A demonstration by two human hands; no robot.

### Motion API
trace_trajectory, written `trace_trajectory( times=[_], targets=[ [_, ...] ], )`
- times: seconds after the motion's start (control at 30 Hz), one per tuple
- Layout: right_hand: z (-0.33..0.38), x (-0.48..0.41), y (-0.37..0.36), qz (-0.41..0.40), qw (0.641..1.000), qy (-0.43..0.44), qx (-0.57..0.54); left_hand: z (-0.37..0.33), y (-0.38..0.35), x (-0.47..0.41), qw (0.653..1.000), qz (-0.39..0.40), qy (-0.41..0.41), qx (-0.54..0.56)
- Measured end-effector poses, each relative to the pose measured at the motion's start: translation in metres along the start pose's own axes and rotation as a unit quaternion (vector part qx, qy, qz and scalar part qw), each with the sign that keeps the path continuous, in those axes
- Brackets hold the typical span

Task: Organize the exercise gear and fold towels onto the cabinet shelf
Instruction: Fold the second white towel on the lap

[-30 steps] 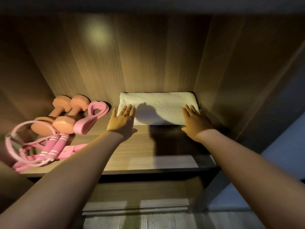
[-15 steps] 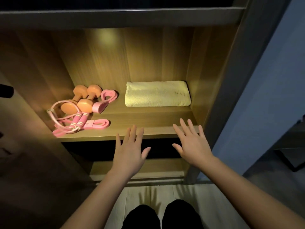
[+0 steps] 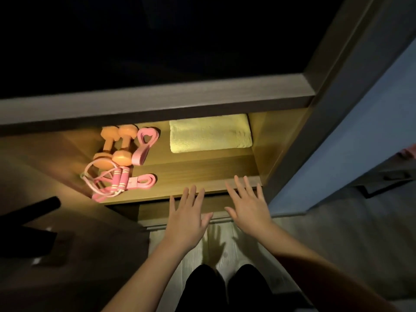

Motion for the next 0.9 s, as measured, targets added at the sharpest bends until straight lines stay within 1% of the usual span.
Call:
trace_trajectory(
  times=[0.13, 0.23, 0.37, 0.5, 0.67, 0.9],
  targets=[
    [-0.009, 0.034, 0.042, 0.004, 1.0, -0.021, 0.0, -0.019, 0.043, 0.017, 0.999, 0.031, -0.022, -0.006],
    [-0.022, 0.052, 0.059, -0.001, 0.999, -0.04, 0.009, -0.03, 0.06, 0.018, 0.998, 0.041, -0.046, -0.018],
    [-0.047, 0.071, 0.062, 0.003, 0.997, -0.082, -0.005, -0.057, 0.063, 0.011, 0.994, 0.047, -0.092, -0.03],
    [-0.082, 0.095, 0.053, 0.02, 0.992, -0.121, -0.022, -0.106, 0.046, 0.001, 0.987, 0.065, -0.14, -0.042],
    [-0.157, 0.128, 0.029, 0.045, 0.985, -0.166, -0.03, -0.19, 0.011, -0.019, 0.972, 0.099, -0.205, -0.065],
    [-0.303, 0.172, -0.012, 0.066, 0.975, -0.207, -0.038, -0.339, -0.046, -0.047, 0.956, 0.127, -0.255, -0.068]
  ],
)
Point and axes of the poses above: each hand's wrist, its own x-axis away from the middle knuckle, its own y-axis out of the back of the hand, z = x × y, the point moved 7 cm from there along -x, towards the middle knuckle, and after that the axes turned 8 degrees about x, right-handed, at the moved point
